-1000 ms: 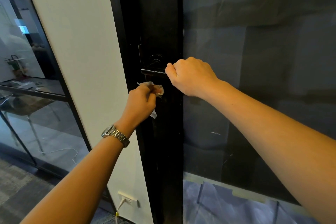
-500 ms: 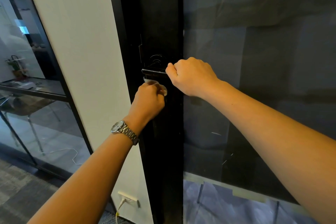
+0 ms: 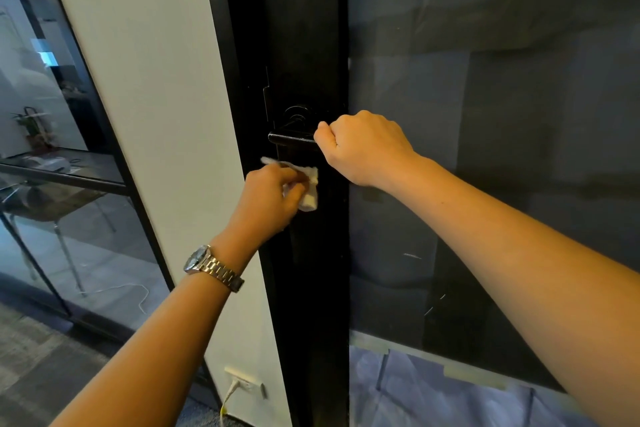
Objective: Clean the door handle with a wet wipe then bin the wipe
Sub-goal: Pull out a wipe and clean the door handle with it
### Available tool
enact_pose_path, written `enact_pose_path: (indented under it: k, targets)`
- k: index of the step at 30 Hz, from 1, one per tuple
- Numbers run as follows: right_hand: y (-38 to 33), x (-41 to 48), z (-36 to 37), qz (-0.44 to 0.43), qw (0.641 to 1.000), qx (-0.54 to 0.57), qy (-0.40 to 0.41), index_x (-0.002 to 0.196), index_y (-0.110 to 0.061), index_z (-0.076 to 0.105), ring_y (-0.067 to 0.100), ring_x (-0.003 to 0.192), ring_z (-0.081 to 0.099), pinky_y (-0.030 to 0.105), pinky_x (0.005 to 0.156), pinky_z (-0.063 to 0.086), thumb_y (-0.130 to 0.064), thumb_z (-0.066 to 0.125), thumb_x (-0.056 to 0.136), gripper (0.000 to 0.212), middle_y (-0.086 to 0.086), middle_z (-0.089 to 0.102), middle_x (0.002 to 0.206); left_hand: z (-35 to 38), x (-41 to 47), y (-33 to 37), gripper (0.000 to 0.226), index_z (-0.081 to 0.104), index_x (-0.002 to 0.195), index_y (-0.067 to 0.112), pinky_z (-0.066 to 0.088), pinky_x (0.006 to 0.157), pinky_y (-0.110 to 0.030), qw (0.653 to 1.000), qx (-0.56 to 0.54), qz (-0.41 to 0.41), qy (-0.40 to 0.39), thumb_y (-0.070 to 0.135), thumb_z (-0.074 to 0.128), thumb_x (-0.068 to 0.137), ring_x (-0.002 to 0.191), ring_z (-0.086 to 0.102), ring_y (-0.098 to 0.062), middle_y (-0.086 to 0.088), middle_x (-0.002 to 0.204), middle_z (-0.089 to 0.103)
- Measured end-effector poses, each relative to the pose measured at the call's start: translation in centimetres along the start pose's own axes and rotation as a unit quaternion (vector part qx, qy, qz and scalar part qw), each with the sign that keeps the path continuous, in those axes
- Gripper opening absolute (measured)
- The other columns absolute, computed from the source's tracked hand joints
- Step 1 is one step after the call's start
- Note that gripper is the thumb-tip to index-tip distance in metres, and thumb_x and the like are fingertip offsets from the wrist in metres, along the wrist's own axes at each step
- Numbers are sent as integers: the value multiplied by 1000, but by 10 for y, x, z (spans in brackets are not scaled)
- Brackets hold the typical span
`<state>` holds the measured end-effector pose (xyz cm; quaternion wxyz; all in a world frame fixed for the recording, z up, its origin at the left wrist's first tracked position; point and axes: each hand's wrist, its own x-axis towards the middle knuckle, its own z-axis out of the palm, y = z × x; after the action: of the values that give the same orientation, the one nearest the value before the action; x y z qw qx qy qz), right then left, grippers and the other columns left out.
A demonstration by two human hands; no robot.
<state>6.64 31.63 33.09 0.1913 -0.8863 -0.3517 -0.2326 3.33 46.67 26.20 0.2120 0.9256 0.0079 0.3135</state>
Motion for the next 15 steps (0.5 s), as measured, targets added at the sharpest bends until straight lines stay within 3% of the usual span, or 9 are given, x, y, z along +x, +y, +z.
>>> enact_pose_path:
  k: [2,6,9,11,13,15]
  targets:
    - [-1,0,0,-2,1000,1,2,47,-14,36,12,46,37,25,45,21,-32,26,101,57,-1,40,49,2,-1,2,21,69,104,12,34,63,-1,999,-25,-3,29,14,55,88,82,50,-4,-5,106,64]
    - [0,0,0,-5,1000,0,3,47,-15,35,13,45,36,25,46,21,-32,26,101,58,-1,38,48,4,1,0,24,63,106,4,39,52,0,993,-67,-91,44,11,47,91,56,50,3,-8,94,64]
    - [0,0,0,-5,1000,5,0,47,-15,35,12,45,36,25,45,21,-31,26,101,58,-1,38,48,2,1,3,22,64,102,6,37,54,5,994,-69,-64,46,13,46,91,63,47,2,-2,86,60]
    - [0,0,0,-5,1000,6,1,47,-14,35,13,45,36,26,45,22,-31,27,101,58,-1,38,48,3,0,3,22,64,103,9,40,57,0,994,-74,-52,54,14,46,91,67,51,-3,-1,88,60]
    - [0,0,0,-5,1000,6,2,46,-15,35,13,45,36,26,46,22,-31,27,101,58,-1,38,48,6,0,-3,25,62,107,8,39,58,-10,992,-66,-95,40,14,44,92,71,53,-13,-5,87,59]
    - [0,0,0,-3,1000,5,4,47,-15,35,13,46,37,25,46,22,-32,26,101,58,-1,38,48,12,-1,-12,26,61,106,3,37,55,-12,989,-23,-142,-24,15,43,92,68,52,-16,-8,85,58]
